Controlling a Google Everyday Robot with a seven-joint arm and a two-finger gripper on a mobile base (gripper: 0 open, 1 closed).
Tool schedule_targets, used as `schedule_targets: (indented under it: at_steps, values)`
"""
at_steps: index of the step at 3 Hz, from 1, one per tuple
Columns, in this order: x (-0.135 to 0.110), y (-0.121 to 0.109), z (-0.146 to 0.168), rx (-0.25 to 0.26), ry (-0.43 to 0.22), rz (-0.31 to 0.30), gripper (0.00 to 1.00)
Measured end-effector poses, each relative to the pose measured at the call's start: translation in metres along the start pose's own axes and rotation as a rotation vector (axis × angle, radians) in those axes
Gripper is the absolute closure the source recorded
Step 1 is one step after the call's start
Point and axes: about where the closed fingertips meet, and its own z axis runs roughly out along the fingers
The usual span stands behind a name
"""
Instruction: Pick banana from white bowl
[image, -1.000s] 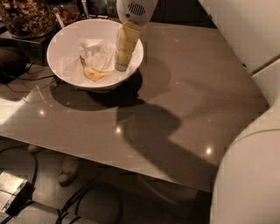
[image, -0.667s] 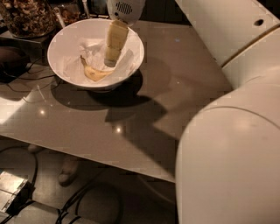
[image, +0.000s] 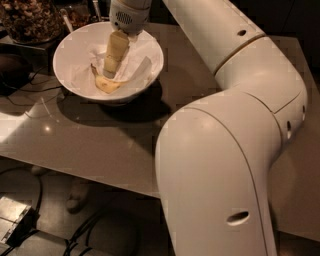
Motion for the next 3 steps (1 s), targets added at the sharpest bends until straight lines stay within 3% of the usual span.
schedule_targets:
  at_steps: [2,3]
  values:
    - [-0.003,0.001,0.036,-0.07,0.014,0.058,0.3]
    - [-0.004,-0.001,0.05,-0.09,0.023,0.072,0.33]
